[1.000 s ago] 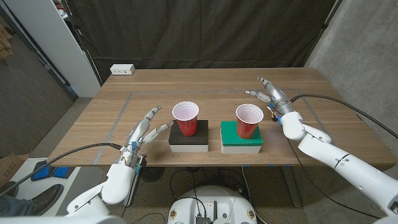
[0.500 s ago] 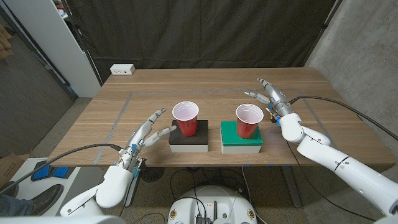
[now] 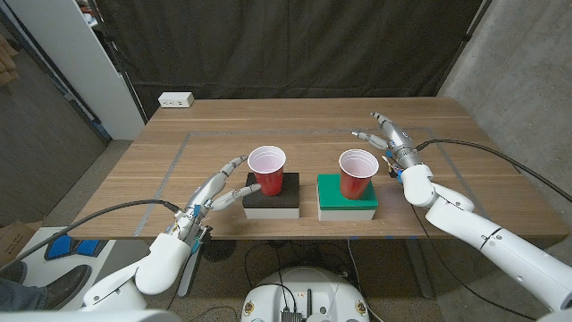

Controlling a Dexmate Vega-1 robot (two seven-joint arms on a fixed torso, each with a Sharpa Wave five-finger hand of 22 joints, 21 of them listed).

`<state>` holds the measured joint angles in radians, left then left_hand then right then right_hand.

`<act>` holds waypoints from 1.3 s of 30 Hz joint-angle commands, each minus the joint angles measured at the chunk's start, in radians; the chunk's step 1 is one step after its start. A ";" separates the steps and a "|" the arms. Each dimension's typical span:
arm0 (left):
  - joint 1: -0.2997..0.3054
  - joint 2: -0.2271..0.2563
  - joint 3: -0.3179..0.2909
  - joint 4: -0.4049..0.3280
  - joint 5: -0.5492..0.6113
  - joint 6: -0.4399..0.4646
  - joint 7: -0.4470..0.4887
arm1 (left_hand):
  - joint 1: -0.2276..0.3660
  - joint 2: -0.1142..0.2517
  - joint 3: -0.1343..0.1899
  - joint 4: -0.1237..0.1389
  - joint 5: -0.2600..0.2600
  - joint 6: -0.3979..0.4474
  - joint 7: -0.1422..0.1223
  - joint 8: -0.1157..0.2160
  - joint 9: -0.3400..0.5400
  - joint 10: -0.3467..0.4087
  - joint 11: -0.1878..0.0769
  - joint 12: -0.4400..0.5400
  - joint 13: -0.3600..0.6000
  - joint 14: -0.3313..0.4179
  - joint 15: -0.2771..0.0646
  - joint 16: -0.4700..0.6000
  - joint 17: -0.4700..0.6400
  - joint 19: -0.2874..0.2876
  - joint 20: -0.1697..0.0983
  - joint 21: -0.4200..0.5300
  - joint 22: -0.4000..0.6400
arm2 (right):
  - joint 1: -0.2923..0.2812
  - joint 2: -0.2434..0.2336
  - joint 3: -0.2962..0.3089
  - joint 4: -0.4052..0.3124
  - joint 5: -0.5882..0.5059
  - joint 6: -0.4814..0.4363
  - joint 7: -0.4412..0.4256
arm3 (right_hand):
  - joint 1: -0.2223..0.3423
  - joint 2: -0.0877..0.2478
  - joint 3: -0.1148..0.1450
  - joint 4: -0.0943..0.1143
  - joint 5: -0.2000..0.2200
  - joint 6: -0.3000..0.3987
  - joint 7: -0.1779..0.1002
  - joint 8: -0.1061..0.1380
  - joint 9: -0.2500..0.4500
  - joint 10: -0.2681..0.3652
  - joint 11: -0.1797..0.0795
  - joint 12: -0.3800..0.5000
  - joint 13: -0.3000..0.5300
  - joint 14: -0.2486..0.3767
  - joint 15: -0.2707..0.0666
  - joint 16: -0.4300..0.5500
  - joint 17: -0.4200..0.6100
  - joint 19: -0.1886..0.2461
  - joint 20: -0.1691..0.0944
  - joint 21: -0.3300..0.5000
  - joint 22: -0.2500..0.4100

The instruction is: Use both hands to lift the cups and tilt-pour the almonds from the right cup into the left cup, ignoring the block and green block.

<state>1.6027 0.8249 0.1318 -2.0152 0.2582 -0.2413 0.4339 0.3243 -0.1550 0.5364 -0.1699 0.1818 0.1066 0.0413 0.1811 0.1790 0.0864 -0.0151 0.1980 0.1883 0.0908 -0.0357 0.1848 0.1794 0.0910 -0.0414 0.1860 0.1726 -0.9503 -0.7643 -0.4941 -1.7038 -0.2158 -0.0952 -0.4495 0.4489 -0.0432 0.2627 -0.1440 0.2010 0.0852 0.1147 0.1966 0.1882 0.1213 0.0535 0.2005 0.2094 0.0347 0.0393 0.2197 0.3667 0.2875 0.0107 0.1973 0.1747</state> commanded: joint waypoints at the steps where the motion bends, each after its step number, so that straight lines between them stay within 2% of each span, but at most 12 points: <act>1: -0.081 -0.004 0.058 0.024 0.034 0.010 -0.055 | 0.003 -0.006 -0.005 0.000 0.006 0.011 0.000 0.007 0.003 0.007 -0.005 0.002 0.004 0.001 -0.014 0.001 0.001 0.004 -0.040 0.003 0.002 | -0.006 0.002 0.002 -0.008 0.000 -0.015 -0.001 | -0.005 0.004 0.001 0.003 0.003 0.006 0.007 0.008 0.005 0.006 0.001 0.007 0.002 0.007 -0.001 0.006 0.000 0.003 0.001 0.001 0.001; 19: -0.192 0.013 0.149 0.060 0.042 0.017 -0.100 | 0.016 -0.001 -0.005 -0.002 0.009 0.033 -0.002 0.016 0.003 0.029 -0.009 0.011 0.004 0.022 -0.020 0.009 0.001 0.032 -0.042 0.013 0.002 | -0.035 -0.012 0.025 -0.018 0.024 -0.018 -0.011 | -0.006 0.004 0.000 0.003 0.003 0.008 0.007 0.009 0.005 0.010 0.004 0.008 0.002 0.010 0.000 0.007 0.000 0.003 0.003 0.001 0.001; 23: -0.222 0.007 0.176 0.077 0.038 0.005 -0.105 | 0.022 0.001 -0.005 -0.003 0.010 0.039 -0.002 0.018 0.003 0.034 -0.010 0.013 0.004 0.028 -0.023 0.010 0.001 0.042 -0.057 0.016 0.002 | -0.034 -0.013 0.026 -0.015 0.026 -0.016 -0.010 | -0.006 0.004 0.000 0.003 0.003 0.008 0.007 0.009 0.005 0.010 0.003 0.008 0.002 0.010 0.001 0.008 -0.001 0.003 0.004 0.001 0.001; 30: -0.248 -0.005 0.200 0.102 0.024 -0.021 -0.090 | 0.031 0.005 -0.004 -0.003 0.011 0.056 -0.003 0.023 0.003 0.051 -0.018 0.018 0.004 0.046 -0.027 0.015 0.000 0.058 -0.062 0.019 0.002 | -0.015 -0.009 0.011 0.001 0.022 -0.010 0.005 | -0.006 0.004 0.000 0.003 0.003 0.009 0.007 0.009 0.005 0.009 0.003 0.008 0.002 0.011 0.000 0.008 -0.001 0.003 0.003 0.001 0.001; 34: -0.250 -0.011 0.204 0.112 0.013 -0.040 -0.074 | 0.049 0.019 0.000 -0.001 0.012 0.107 0.012 0.034 0.002 0.094 -0.023 0.029 0.003 0.092 -0.034 0.023 -0.001 0.089 -0.077 0.024 0.001 | -0.004 -0.003 0.003 0.010 0.018 -0.006 0.010 | -0.006 0.004 0.000 0.003 0.003 0.009 0.006 0.008 0.005 0.009 0.004 0.007 0.002 0.012 0.001 0.008 -0.001 0.004 0.004 0.001 0.001; 37: -0.248 -0.014 0.205 0.115 0.011 -0.046 -0.064 | 0.064 0.029 0.003 -0.001 0.013 0.138 0.016 0.038 0.002 0.123 -0.016 0.035 0.002 0.125 -0.042 0.028 -0.002 0.112 -0.086 0.026 0.000 | 0.001 -0.002 0.000 0.015 0.018 -0.004 0.012 | -0.006 0.005 0.000 0.003 0.004 0.009 0.006 0.009 0.005 0.009 0.003 0.007 0.002 0.012 0.000 0.009 -0.001 0.004 0.004 0.001 0.001; 39: -0.246 -0.016 0.204 0.121 0.000 -0.061 -0.058 | 0.073 0.036 0.006 -0.001 0.013 0.154 0.017 0.039 0.001 0.139 -0.023 0.038 0.002 0.144 -0.043 0.030 -0.002 0.128 -0.087 0.029 0.000 | 0.006 -0.001 -0.002 0.018 0.017 -0.003 0.016 | -0.006 0.005 -0.001 0.003 0.004 0.009 0.006 0.008 0.005 0.009 0.003 0.007 0.002 0.012 -0.002 0.008 -0.001 0.004 0.004 0.001 0.001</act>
<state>1.3729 0.8219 0.3156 -1.9217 0.2842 -0.2591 0.3458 0.3796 -0.1259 0.5353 -0.1712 0.1886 0.2392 0.0562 0.2147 0.1785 0.2050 -0.0357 0.2295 0.1883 0.2117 -0.0388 0.2073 0.1768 0.1999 -0.0381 0.2075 0.1726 -0.9664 -0.7730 -0.4806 -1.7048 -0.1940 -0.1074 -0.4489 0.4488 -0.0432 0.2627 -0.1440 0.2010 0.0906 0.1201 0.1966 0.1882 0.1212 0.0536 0.2005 0.2096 0.0348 0.0393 0.2197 0.3668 0.2875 0.0107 0.1973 0.1747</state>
